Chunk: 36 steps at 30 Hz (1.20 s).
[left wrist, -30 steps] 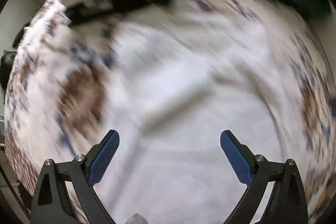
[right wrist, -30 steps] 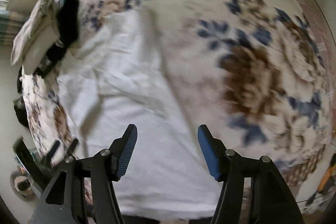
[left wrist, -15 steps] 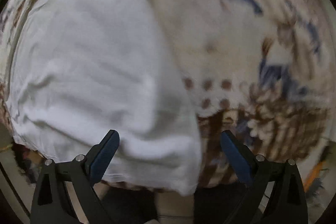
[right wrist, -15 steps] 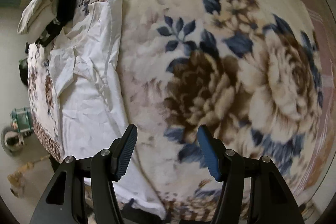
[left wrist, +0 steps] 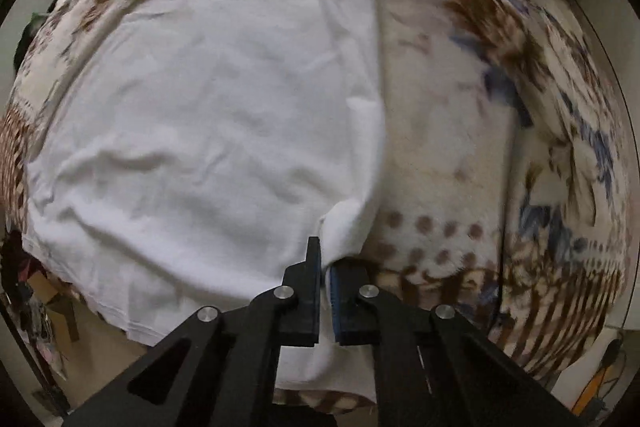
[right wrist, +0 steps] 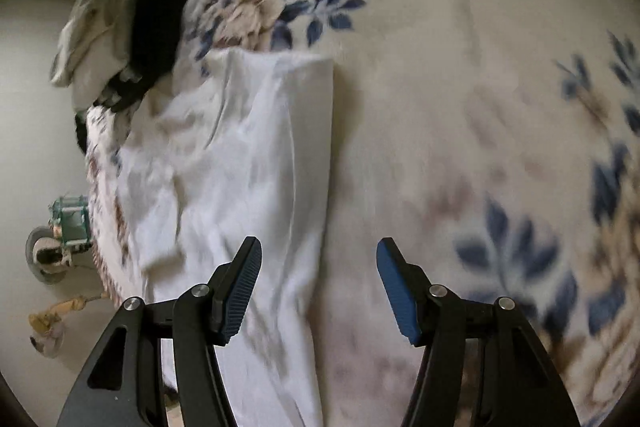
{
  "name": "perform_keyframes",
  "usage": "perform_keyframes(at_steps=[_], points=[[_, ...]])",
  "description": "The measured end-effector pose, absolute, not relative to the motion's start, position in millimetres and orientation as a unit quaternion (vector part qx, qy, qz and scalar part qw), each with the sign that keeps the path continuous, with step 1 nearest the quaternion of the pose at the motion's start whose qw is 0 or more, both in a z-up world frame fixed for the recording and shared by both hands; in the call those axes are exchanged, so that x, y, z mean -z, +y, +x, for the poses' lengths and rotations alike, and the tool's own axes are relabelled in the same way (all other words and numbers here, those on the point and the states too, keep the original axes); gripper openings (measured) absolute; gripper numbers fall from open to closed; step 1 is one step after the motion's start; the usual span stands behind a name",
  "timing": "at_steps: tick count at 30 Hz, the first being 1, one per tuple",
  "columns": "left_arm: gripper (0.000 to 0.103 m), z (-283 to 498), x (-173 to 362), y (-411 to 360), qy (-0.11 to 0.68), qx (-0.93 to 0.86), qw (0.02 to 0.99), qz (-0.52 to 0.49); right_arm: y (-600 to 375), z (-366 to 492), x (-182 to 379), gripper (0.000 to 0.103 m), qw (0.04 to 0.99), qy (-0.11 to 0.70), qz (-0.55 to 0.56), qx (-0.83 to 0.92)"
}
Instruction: Fold small clothes
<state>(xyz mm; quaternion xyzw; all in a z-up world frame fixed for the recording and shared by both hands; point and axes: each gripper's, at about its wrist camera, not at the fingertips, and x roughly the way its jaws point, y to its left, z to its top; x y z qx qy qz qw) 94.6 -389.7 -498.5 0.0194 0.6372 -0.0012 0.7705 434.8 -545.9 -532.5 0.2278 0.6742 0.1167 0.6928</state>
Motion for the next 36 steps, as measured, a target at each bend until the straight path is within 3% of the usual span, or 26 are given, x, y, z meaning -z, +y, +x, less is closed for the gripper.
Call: perform_keyframes(at_steps=[3, 5, 6, 7, 8, 17, 24, 36], points=[[0.002, 96, 496, -377, 0.633, -0.012, 0.774, 0.011, -536, 454, 550, 0.062, 0.686, 0.684, 0.223, -0.106], [0.002, 89, 492, -362, 0.634, -0.02, 0.773, -0.002, -532, 458, 556, 0.057, 0.686, 0.687, 0.216, -0.103], [0.002, 87, 491, -355, 0.632, -0.022, 0.775, -0.003, -531, 458, 557, 0.041, 0.69, 0.684, 0.215, -0.105], [0.002, 86, 487, -349, 0.627, -0.028, 0.778, -0.003, -532, 457, 556, 0.014, 0.693, 0.681, 0.213, -0.106], [0.002, 83, 483, -342, 0.624, -0.031, 0.781, -0.005, -531, 457, 555, 0.008, 0.694, 0.678, 0.214, -0.112], [0.001, 89, 424, -267, 0.586, -0.076, 0.806, -0.047, -508, 453, 474, 0.004, 0.73, 0.641, 0.202, -0.127], [0.001, 101, 414, -164, 0.561, -0.147, 0.809, -0.1, -402, 476, 424, 0.004, 0.738, 0.642, 0.152, -0.141], [0.001, 126, 482, -19, 0.588, -0.181, 0.769, -0.17, -175, 540, 461, 0.004, 0.738, 0.664, 0.011, -0.117]])
